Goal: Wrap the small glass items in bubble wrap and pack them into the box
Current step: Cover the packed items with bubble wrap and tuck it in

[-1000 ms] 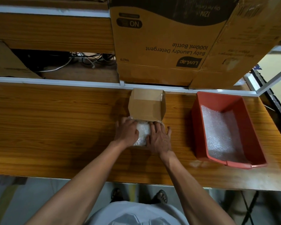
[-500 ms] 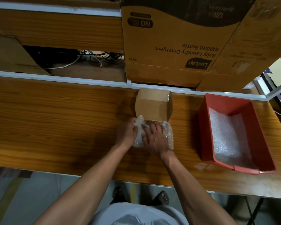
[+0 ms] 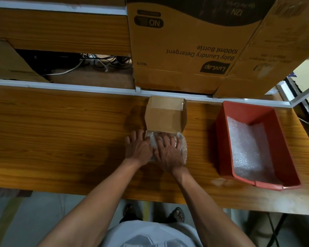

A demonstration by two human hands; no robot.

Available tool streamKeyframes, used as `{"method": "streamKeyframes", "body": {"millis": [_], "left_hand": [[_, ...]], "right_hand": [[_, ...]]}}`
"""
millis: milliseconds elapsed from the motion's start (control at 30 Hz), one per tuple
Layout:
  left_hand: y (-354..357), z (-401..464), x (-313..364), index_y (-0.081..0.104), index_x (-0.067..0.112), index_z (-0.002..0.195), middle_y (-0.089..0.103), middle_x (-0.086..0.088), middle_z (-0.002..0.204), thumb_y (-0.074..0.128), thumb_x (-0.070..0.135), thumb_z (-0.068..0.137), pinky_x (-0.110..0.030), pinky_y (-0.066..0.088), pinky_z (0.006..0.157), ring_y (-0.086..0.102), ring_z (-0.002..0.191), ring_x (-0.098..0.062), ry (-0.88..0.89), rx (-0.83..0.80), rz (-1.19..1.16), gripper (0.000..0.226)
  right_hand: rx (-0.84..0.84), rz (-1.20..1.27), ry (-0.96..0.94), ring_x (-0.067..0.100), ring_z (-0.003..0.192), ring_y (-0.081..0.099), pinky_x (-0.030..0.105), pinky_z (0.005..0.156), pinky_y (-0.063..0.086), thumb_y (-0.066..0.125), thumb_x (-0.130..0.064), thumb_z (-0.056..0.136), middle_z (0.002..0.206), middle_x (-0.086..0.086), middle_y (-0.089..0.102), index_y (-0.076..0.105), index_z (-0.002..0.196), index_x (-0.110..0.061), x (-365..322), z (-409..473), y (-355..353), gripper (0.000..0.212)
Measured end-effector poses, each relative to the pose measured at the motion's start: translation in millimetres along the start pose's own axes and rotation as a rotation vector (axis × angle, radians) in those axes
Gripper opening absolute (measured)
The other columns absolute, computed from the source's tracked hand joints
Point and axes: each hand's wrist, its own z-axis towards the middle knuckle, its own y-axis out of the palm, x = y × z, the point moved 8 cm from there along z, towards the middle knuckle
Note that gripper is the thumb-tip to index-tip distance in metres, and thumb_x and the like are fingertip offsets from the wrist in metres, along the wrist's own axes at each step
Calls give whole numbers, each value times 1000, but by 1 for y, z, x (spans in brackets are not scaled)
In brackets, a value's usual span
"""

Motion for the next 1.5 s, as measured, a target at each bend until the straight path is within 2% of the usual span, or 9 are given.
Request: {"method": "streamKeyframes", "body": {"millis": [100, 200, 300, 533, 700, 933, 1167, 1367, 1500], "left_hand": [[0, 6, 5, 60, 35, 136, 34, -1, 152, 46, 55, 100, -52, 28, 108, 27, 140, -31, -19, -48, -15, 43], [-11, 3, 6, 63, 31, 135, 33, 1, 156, 51, 53, 99, -51, 29, 108, 24, 144, -30, 5, 0, 9, 44], [-14, -5, 8, 52, 36, 146, 30, -1, 161, 52, 49, 99, -53, 30, 107, 24, 146, -30, 51, 76, -11, 48], [12, -1, -8, 35, 48, 156, 12, -6, 169, 32, 53, 106, -59, 19, 116, 12, 152, -39, -71, -113, -91, 51], [6, 3, 0, 39, 42, 155, 6, -4, 170, 34, 53, 105, -60, 18, 118, 4, 156, -38, -83, -178, -91, 52], [-4, -12, 7, 43, 29, 155, -6, 1, 176, 38, 56, 106, -63, 13, 122, -7, 160, -38, -18, -134, 29, 56], [3, -8, 5, 42, 30, 156, -9, 3, 177, 38, 54, 106, -65, 10, 123, -13, 160, -37, -2, -253, 4, 56], [-12, -38, -1, 57, 28, 144, 27, 0, 167, 49, 46, 104, -55, 29, 114, 14, 155, -29, 57, 22, 44, 44], [4, -39, -4, 58, 34, 140, 17, 3, 172, 40, 45, 107, -59, 22, 120, 1, 161, -29, 61, -44, -41, 39]], "right_hand": [[-9, -39, 11, 35, 155, 28, 68, 125, -2, 18, -53, 111, 165, 8, 35, 29, 165, -23, 0, 0, -1, 63], [-14, -50, 1, 38, 157, 22, 68, 125, -5, 16, -55, 110, 170, 11, 27, 25, 166, -24, -2, -3, -2, 65], [3, -47, 0, 41, 161, 5, 67, 125, -8, 15, -57, 109, 176, 10, 9, 21, 168, -27, 0, -2, -1, 67], [0, -93, 6, 33, 161, -16, 66, 126, -6, 11, -58, 109, 175, 7, -16, 9, 169, -26, 2, 1, 4, 68], [-11, -89, 50, 31, 160, -23, 62, 127, -5, 1, -58, 106, 174, 3, -21, 3, 169, -26, 4, -3, 6, 71], [-3, -96, 66, 31, 160, -23, 61, 127, -3, 10, -55, 110, 174, 2, -23, 1, 169, -27, 4, -7, 9, 67], [-27, -90, 83, 31, 158, -29, 59, 128, -8, 7, -54, 110, 172, -1, -29, -7, 168, -29, 5, -6, 10, 65], [-18, -54, 90, 31, 159, -24, 59, 128, -9, 8, -54, 110, 174, -1, -23, -3, 169, -30, 5, -5, 10, 64], [-11, -49, 86, 33, 161, -18, 60, 128, -5, 9, -55, 109, 175, 0, -16, 1, 169, -30, 5, -4, 10, 66]]}}
